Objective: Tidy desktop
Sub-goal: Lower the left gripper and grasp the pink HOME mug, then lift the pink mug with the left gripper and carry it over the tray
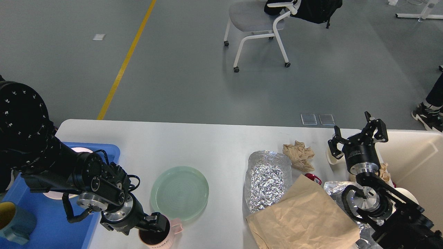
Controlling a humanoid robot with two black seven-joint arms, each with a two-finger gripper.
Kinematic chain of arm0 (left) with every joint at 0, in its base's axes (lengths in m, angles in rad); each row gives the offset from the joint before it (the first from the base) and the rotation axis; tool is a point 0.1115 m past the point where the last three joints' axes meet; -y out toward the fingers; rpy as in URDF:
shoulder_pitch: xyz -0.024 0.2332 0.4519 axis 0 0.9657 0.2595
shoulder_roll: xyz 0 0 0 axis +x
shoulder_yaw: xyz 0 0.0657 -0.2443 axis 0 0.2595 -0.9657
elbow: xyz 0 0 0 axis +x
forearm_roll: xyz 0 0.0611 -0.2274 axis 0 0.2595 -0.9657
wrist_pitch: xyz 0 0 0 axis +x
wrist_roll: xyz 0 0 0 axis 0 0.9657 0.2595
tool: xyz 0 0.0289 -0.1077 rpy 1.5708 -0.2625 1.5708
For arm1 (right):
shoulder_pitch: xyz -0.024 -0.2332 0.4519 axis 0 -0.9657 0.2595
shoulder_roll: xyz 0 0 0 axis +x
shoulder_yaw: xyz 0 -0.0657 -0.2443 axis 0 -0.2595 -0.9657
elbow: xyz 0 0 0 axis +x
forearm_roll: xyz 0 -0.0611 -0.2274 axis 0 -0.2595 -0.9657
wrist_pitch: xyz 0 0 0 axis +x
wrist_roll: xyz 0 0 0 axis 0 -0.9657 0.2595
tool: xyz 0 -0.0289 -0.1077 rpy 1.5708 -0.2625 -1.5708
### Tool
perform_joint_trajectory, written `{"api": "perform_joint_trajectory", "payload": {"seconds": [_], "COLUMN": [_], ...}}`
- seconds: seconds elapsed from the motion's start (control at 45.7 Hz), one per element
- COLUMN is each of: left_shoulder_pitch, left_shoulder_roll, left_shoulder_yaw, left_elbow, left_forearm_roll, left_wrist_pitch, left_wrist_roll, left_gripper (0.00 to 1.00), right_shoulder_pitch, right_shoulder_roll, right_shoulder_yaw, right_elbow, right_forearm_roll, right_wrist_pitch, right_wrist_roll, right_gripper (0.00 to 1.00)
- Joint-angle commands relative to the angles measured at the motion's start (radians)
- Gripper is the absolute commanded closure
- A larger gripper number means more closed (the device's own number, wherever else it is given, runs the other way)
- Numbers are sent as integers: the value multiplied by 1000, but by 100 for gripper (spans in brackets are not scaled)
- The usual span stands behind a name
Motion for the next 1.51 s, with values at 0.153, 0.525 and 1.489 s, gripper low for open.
{"api": "perform_joint_trajectory", "payload": {"seconds": [0.153, 0.525, 1.489], "left_shoulder_pitch": [33, 49, -462], "left_shoulder_roll": [-5, -5, 41], "left_shoulder_yaw": [2, -7, 105], "left_elbow": [28, 44, -147], "left_forearm_roll": [0, 0, -22], "left_wrist_pitch": [22, 11, -265], "left_wrist_roll": [5, 5, -11], "left_gripper": [23, 91, 100], "right_shoulder_pitch": [0, 0, 0], "right_shoulder_roll": [0, 0, 0], "right_shoulder_yaw": [-2, 0, 0], "right_elbow": [0, 0, -1], "right_forearm_roll": [0, 0, 0], "right_wrist_pitch": [0, 0, 0], "right_wrist_roll": [1, 1, 1], "right_gripper": [0, 0, 0]}}
